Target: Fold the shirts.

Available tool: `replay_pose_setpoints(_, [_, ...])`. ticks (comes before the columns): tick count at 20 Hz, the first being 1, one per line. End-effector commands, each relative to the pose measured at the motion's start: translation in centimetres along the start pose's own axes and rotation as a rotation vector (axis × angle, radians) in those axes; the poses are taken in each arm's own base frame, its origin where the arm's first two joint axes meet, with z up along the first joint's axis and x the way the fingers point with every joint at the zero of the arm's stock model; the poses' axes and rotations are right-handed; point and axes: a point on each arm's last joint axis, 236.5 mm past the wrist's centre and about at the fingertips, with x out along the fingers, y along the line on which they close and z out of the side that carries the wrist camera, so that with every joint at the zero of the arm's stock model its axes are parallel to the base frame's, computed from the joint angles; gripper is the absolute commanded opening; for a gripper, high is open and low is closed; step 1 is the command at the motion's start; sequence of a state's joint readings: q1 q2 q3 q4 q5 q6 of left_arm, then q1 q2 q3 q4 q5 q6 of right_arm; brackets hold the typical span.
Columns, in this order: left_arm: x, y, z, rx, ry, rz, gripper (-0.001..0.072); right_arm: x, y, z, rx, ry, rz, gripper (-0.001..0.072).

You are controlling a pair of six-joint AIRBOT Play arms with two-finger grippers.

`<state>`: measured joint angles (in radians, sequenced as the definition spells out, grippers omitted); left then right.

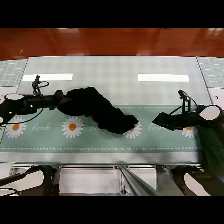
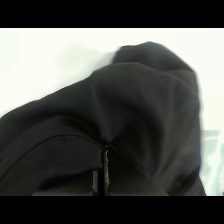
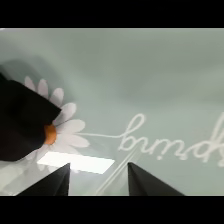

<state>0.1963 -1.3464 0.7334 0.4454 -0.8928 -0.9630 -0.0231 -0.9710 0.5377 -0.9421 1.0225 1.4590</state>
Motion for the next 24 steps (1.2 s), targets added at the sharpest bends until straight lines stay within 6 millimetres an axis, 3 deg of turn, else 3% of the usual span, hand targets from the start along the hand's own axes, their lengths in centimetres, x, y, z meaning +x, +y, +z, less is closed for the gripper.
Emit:
replay_pose_setpoints(1, [-0.3, -1.3, 0.4, 0.045, 0.018, -0.027, 0.0021, 2.3, 2.7, -1.7, -0.007, 0.108, 0.112, 0.041])
replay_pose_setpoints(4, [-0.3, -1.6, -0.1, 0.046, 0.039, -0.041, 0.0021, 6.0, 5.9, -4.1, -0.044, 0.209, 0.193, 0.041])
replay_pose_setpoints(6, [-0.3, -1.7, -0.3, 0.046, 0.049, -0.047, 0.0021, 7.8, 7.5, -4.5, -0.046, 0.221, 0.232, 0.041])
replay_pose_setpoints(12, [-0.3, -1.8, -0.4, 0.046, 0.053, -0.05, 0.0021, 10.3, 11.0, -1.4, -0.07, 0.163, 0.256, 0.0398])
replay_pose_setpoints(13, [-0.3, -1.8, -0.4, 0.046, 0.052, -0.05, 0.0021, 10.5, 11.7, -1.2, -0.078, 0.164, 0.266, 0.0267])
replay_pose_setpoints(14, [-0.3, -1.8, -0.4, 0.046, 0.052, -0.05, 0.0021, 10.4, 12.7, -1.0, -0.118, 0.165, 0.281, 0.0033])
replay_pose_setpoints(15, [-0.6, -2.1, -0.2, 0.052, 0.05, -0.057, 0.0021, 9.7, 14.0, -0.8, -0.18, 0.167, 0.309, 0.0027])
replay_pose_setpoints(17, [-2.5, -4.0, 1.6, 0.093, 0.017, -0.095, 0.0021, 6.4, 16.1, 2.1, -0.282, 0.112, 0.327, 0.0027])
replay_pose_setpoints(19, [-6.5, -7.9, 5.2, 0.179, -0.089, -0.145, 0.0021, 0.7, 17.1, 7.8, -0.358, -0.048, 0.259, 0.0026])
replay_pose_setpoints(21, [-12.2, -14.0, 8.8, 0.293, -0.253, -0.207, 0.0021, -8.1, 19.1, 13.3, -0.443, -0.264, 0.202, 0.0025])
replay_pose_setpoints(22, [-15.2, -17.3, 9.8, 0.369, -0.33, -0.232, 0.0021, -12.8, 20.5, 15.0, -0.492, -0.37, 0.187, 0.0025])
replay_pose_setpoints(24, [-21.3, -24.0, 9.9, 0.542, -0.463, -0.263, 0.0021, -22.5, 23.6, 16.1, -0.593, -0.571, 0.156, 0.0025])
